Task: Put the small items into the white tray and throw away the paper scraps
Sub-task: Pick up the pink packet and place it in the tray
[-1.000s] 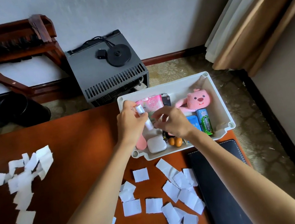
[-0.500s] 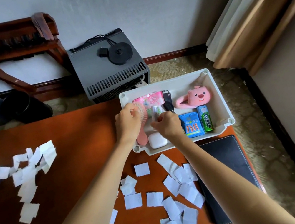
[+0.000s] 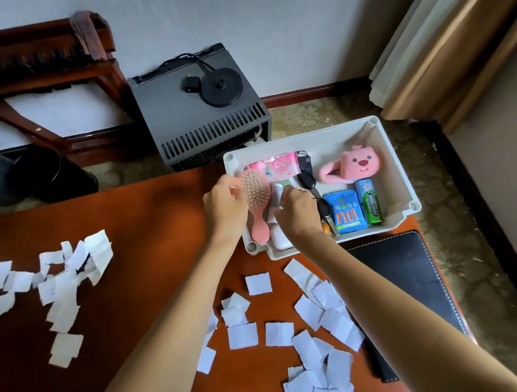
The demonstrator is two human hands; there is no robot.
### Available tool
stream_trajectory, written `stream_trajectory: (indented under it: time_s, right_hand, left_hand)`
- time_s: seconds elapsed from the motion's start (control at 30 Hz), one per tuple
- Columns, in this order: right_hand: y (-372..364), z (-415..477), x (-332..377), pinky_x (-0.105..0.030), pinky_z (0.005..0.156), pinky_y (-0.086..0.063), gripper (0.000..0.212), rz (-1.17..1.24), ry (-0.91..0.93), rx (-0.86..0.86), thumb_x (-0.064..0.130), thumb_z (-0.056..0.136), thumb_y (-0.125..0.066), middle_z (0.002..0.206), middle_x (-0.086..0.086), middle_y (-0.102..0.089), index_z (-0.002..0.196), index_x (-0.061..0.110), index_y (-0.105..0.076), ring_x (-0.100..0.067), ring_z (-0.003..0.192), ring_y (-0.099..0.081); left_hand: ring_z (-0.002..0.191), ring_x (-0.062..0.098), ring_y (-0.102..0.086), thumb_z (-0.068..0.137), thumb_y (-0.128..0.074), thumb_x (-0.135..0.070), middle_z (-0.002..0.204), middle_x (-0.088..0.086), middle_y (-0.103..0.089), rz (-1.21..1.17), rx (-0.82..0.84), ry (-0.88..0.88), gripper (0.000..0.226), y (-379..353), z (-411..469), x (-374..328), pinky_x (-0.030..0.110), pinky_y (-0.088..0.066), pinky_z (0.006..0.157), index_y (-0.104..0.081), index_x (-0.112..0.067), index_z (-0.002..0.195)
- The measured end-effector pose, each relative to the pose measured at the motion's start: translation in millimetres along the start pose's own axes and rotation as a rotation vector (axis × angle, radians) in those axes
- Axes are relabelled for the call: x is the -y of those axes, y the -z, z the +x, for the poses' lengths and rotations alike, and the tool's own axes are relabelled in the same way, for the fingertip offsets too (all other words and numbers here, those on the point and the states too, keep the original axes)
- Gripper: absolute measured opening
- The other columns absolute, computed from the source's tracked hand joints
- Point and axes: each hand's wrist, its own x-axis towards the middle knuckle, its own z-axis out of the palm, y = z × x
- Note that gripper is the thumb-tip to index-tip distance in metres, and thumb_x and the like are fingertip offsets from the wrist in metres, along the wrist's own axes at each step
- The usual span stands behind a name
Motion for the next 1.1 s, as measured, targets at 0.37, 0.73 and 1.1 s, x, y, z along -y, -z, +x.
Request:
stream_trajectory:
  time_s: [0.37, 0.73, 1.1]
  right_hand:
    - [17, -86, -6, -0.041, 0.078, -0.052, 0.031, 0.05, 0.055, -0.133, 0.0, 0.084, -0.046, 0.106, -0.024, -0.065, 0.113, -0.001, -0.057, -0.038, 0.094, -0.062]
    - [-45, -243, -96, -0.044, 0.097, -0.049, 0.03, -0.078, 0.085, -0.185, 0.009, 0.089, -0.054, 0.125, -0.016, -0.058, 0.118, 0.005, -0.059, -0.034, 0.113, -0.055]
    - [-51, -320, -239, -0.059, 0.113, -0.009, 0.08, -0.217, -0.113, -0.137, 0.057, 0.075, -0.019, 0.156, -0.02, -0.006, 0.143, 0.018, -0.032, -0.044, 0.143, -0.004]
  left_hand:
    - [0.093, 0.03, -0.067, 0.093, -0.047, -0.004, 0.109, 0.014, -0.068, -0.066, 0.016, -0.026, 0.021, 39, -76, 9, 0.031, -0.052, 0.075, -0.063, -0.003, 0.106]
    - [0.13, 0.024, -0.044, 0.098, -0.039, -0.013, 0.141, 0.007, -0.048, 0.154, 0.256, -0.015, 0.036, 22, -248, 76, 0.031, -0.04, 0.104, -0.047, -0.011, 0.133]
    - [0.124, 0.048, -0.047, 0.074, -0.058, -0.047, 0.139, 0.023, -0.047, 0.685, 0.314, -0.03, 0.072, -59, -384, 138, 0.068, -0.039, 0.088, -0.041, -0.018, 0.138]
